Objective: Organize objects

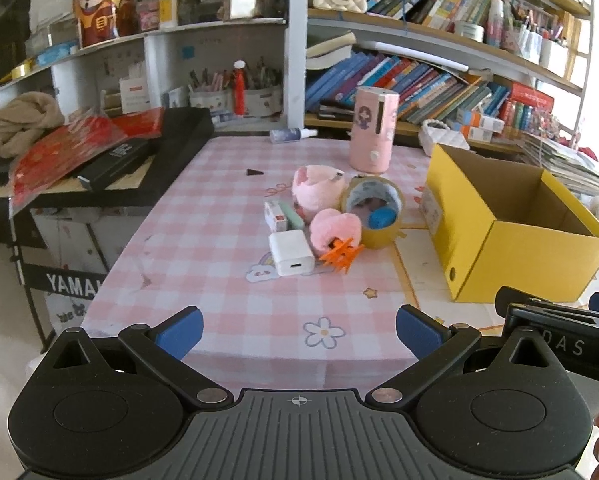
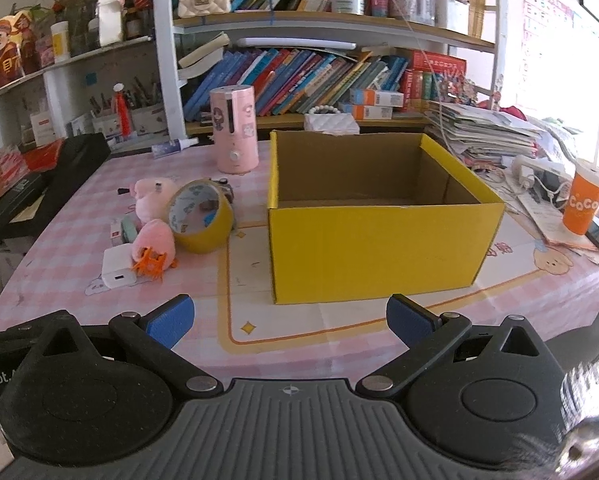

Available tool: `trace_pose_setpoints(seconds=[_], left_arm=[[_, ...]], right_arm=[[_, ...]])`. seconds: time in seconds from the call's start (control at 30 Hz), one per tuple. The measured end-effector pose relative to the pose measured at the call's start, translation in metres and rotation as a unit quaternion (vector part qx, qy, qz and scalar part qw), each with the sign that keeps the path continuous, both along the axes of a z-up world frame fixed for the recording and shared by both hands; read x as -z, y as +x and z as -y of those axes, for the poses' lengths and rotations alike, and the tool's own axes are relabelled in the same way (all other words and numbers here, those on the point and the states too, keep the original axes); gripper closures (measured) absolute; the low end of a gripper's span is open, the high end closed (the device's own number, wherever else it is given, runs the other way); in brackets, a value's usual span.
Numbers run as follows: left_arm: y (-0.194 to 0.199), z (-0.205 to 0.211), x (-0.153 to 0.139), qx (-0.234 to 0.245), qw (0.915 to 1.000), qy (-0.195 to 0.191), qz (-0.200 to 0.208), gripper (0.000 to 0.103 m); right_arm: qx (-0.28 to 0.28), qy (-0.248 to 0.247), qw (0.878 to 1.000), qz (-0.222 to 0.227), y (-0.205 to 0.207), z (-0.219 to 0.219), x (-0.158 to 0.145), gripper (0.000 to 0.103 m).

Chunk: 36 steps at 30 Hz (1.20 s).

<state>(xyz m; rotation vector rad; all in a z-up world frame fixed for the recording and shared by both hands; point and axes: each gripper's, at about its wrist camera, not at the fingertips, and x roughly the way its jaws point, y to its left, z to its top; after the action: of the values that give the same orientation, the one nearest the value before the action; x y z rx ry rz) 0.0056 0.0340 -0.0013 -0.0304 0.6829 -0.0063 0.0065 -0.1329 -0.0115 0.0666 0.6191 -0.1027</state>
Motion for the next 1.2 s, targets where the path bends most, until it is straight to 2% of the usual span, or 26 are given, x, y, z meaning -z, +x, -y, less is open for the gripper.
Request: trace_pose_setpoints(seconds=[0.23, 0.37, 0.47, 0.6, 0.87, 1.1, 1.2], left_arm=[[-0.001, -0.02, 0.006, -0.038, 0.9992, -0.01, -0.006, 0.0], [0.003, -0.032, 0.008, -0.054, 0.9985, -0.008, -0.005, 0.0], [0.011, -0.036, 0.011, -0.064, 0.9978, 0.015, -0.014, 0.0], [0.022, -0.044, 0.012, -0.073, 0.9971, 0.018, -0.009, 0.0], [0.051, -0.048, 0.021, -0.08, 0.9965, 0.019, -0.016, 0.0], [0.072, -0.05, 0.028, -0.077, 0.9969, 0.016, 0.003, 0.0], [0.084, -0.052, 0.031, -0.077, 0.9969, 0.015, -0.01, 0.0]], right_arm=[[-0.035, 0.004, 0.999, -0.008, 0.012, -0.016, 0.005, 0.0], [-0.066, 0.019, 0.998, -0.003, 0.021, -0.026, 0.005, 0.006], [-0.102, 0.033, 0.994, 0.008, 0.032, -0.038, 0.003, 0.023], [-0.138, 0.035, 0.99, 0.005, 0.052, -0.05, 0.001, 0.035], [-0.169, 0.051, 0.984, -0.018, 0.098, -0.058, 0.009, 0.035], [-0.187, 0.069, 0.979, -0.04, 0.141, -0.064, 0.018, 0.035], [-0.196, 0.075, 0.976, -0.057, 0.16, -0.069, 0.024, 0.035]])
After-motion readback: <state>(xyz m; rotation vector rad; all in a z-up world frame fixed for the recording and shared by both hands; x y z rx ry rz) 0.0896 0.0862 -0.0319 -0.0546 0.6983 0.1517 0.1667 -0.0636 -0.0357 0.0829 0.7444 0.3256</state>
